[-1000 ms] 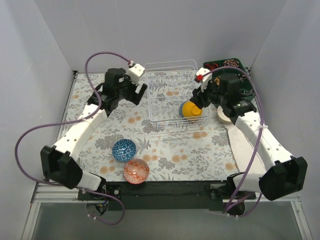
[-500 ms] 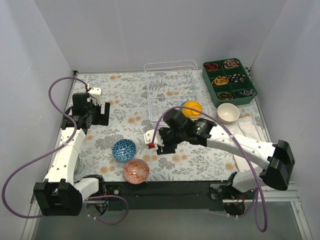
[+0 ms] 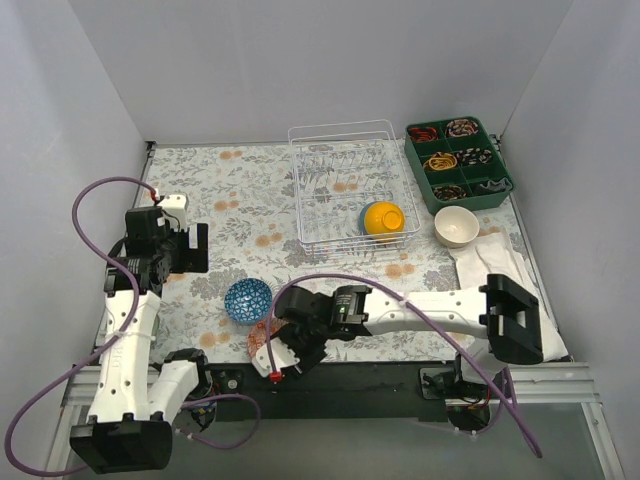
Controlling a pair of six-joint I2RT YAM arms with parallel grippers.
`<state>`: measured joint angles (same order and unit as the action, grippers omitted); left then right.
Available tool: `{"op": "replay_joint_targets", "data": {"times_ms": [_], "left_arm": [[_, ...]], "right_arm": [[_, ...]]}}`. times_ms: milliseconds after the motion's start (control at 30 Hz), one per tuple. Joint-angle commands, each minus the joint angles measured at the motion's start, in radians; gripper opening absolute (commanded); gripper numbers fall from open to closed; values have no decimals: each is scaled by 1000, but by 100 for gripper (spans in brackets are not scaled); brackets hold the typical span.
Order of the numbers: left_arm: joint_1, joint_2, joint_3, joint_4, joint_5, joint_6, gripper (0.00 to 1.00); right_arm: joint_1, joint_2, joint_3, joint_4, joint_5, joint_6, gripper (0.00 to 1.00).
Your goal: Load the bowls into the dish rack
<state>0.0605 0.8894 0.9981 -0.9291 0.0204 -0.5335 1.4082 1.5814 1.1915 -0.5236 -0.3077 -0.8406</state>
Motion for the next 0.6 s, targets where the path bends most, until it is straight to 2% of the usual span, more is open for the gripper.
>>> {"op": "replay_joint_targets", "data": {"times_ms": [0, 233, 467, 567], "left_arm": [[22, -47, 36, -25, -7, -10, 90], [78, -82, 30, -30, 33, -31, 90], [81, -115, 19, -25, 50, -19, 90], [81, -122, 22, -20, 58, -17, 90]], "right_arm": [[40, 61, 63, 54, 5, -15, 58], [43, 157, 103, 54, 16, -15, 51], [67, 164, 62, 56, 30, -26, 47], [75, 164, 36, 71, 54, -28, 41]]}}
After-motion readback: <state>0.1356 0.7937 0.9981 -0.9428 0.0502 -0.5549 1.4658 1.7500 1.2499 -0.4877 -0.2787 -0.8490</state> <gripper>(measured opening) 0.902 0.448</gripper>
